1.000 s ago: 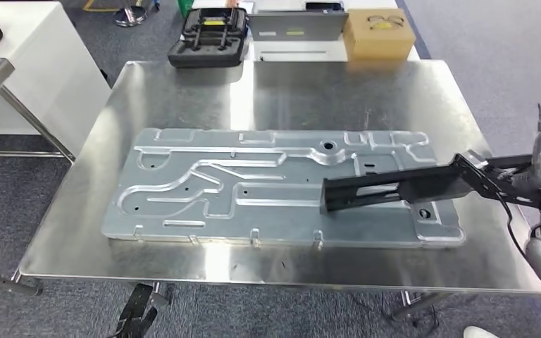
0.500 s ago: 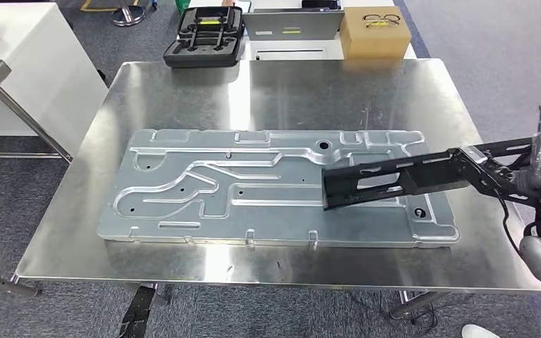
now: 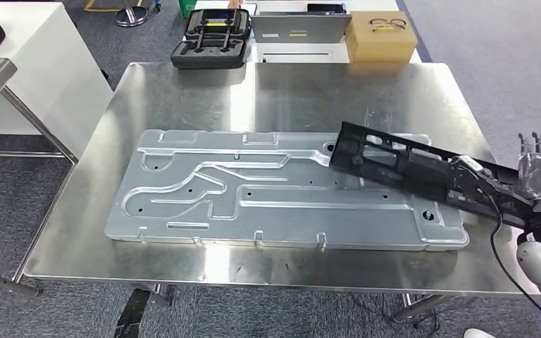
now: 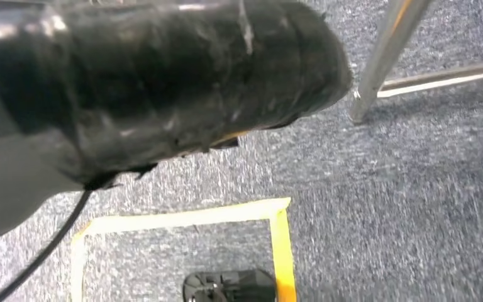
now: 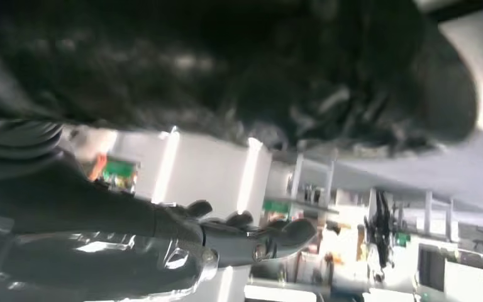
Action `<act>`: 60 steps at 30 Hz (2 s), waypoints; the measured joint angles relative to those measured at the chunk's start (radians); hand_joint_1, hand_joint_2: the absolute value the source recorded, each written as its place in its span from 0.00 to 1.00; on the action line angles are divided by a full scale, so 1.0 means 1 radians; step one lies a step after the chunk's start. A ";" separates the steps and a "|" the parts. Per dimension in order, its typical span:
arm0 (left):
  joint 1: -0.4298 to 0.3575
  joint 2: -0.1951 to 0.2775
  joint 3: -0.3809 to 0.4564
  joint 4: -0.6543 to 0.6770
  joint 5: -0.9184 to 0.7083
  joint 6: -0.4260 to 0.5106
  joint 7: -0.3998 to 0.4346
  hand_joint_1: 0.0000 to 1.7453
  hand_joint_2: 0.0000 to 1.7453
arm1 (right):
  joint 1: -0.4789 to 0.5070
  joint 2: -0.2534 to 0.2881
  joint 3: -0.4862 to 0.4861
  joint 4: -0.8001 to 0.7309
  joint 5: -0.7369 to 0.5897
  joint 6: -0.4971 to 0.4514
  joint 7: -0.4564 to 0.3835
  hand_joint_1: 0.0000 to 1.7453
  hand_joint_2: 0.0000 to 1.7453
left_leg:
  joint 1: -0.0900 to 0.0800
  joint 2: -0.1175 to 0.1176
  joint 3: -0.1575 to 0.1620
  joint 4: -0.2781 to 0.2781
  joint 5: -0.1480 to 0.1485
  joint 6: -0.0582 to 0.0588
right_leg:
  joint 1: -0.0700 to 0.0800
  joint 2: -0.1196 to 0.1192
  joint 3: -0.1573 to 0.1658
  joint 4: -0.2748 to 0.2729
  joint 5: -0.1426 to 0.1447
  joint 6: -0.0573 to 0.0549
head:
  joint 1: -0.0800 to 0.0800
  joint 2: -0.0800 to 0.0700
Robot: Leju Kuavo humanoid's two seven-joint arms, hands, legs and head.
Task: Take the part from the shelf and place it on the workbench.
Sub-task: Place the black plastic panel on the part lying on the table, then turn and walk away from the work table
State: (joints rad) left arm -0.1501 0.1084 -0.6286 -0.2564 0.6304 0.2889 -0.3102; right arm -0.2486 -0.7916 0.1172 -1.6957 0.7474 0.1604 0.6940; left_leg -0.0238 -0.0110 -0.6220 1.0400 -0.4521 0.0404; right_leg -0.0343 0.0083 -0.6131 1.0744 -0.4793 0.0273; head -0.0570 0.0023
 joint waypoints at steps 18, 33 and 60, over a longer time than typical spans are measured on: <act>0.010 0.000 0.001 0.000 0.017 0.033 0.009 0.00 0.00 | -0.017 0.055 -0.040 -0.023 0.061 -0.026 0.000 0.00 0.00 | -0.005 0.000 0.000 -0.018 0.015 0.000 | -0.006 0.002 0.000 -0.015 0.013 -0.003 | -0.005 0.000; 0.015 -0.009 0.014 0.000 0.017 0.037 0.029 0.00 0.00 | -0.138 0.079 0.068 -0.175 0.212 -0.193 -0.004 0.00 0.00 | -0.002 -0.004 -0.052 0.015 0.042 -0.008 | 0.009 -0.001 0.020 0.006 -0.016 -0.021 | -0.002 0.000; 0.017 -0.008 0.013 0.000 0.005 0.049 0.052 0.00 0.00 | -0.141 0.096 0.133 -0.203 0.233 -0.221 -0.015 0.00 0.00 | 0.001 0.004 -0.033 0.005 0.031 0.012 | 0.010 -0.008 0.036 0.009 -0.034 -0.001 | -0.005 0.000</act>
State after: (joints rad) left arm -0.1336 0.1002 -0.6153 -0.2560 0.6354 0.3381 -0.2580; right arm -0.3893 -0.6956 0.2501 -1.8990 0.9801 -0.0609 0.6792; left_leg -0.0230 -0.0069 -0.6553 1.0454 -0.4214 0.0522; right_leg -0.0240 0.0001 -0.5769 1.0832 -0.5131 0.0266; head -0.0624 0.0023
